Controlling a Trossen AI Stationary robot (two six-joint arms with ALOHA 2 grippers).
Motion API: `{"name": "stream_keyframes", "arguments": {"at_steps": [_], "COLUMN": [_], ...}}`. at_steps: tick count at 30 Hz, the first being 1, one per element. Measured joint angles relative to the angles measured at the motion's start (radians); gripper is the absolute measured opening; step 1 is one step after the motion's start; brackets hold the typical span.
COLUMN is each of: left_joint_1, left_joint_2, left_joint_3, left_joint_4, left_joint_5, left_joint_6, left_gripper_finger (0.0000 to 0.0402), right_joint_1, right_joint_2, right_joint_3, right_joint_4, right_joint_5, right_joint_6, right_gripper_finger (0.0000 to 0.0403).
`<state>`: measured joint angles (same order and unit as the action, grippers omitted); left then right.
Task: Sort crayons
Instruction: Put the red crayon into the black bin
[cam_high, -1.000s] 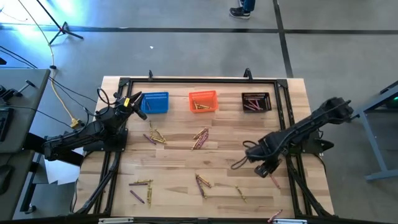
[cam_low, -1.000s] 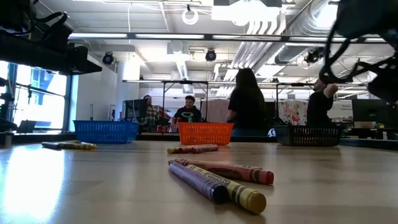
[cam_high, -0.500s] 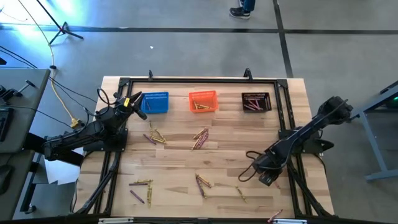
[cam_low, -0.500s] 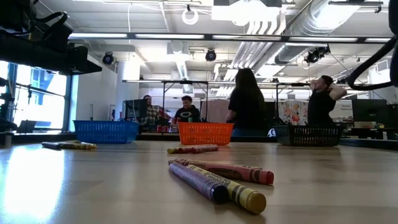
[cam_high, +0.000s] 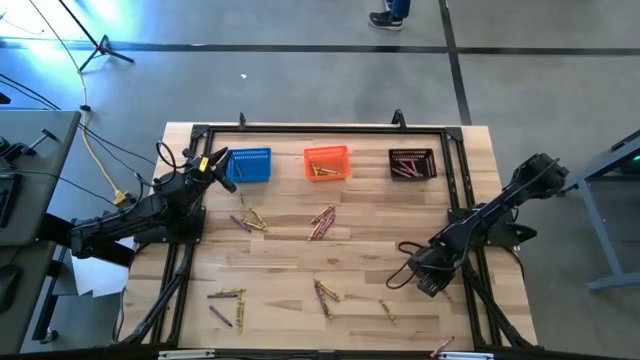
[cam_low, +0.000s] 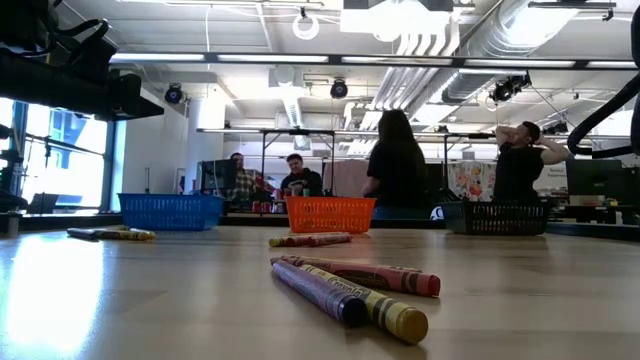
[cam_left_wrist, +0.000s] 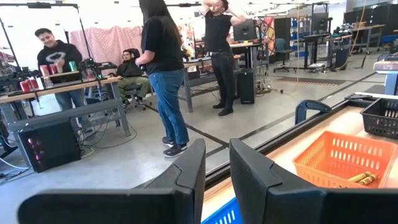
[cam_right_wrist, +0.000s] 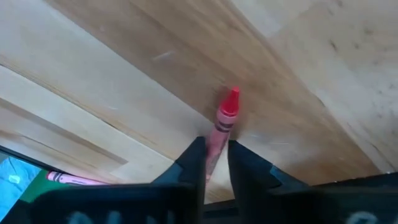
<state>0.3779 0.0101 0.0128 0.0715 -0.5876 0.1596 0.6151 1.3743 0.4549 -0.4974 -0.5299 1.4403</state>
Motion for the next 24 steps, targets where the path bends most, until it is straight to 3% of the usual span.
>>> {"name": "stream_keyframes", "arguments": {"at_steps": [4,11,14,18,24], "left_joint_1": [0.0,0.0,0.0,0.0,0.0], "left_joint_2": [0.0,0.0,0.0,0.0,0.0], "left_joint_3": [0.0,0.0,0.0,0.0,0.0], "left_joint_4": [0.0,0.0,0.0,0.0,0.0], "left_joint_5": [0.0,0.0,0.0,0.0,0.0], "left_joint_6": [0.0,0.0,0.0,0.0,0.0], "left_gripper_finger": [0.006,0.006,0.006,0.006,0.006], "right_joint_1": [0.0,-0.031,-0.055,-0.09,-0.203], "right_joint_2": [0.0,-0.015,-0.054,-0.128,-0.25], "right_joint_3": [0.0,0.006,0.023,0.032,0.035], "right_joint_4": [0.007,0.002,0.017,0.008,0.006], "right_joint_5": [0.004,0.0,0.056,0.041,0.164], "right_joint_6": [-0.003,-0.016,-0.035,-0.046,-0.062], "right_gripper_finger": [0.0009,0.0007,0.0006,0.0007,0.0006]}}
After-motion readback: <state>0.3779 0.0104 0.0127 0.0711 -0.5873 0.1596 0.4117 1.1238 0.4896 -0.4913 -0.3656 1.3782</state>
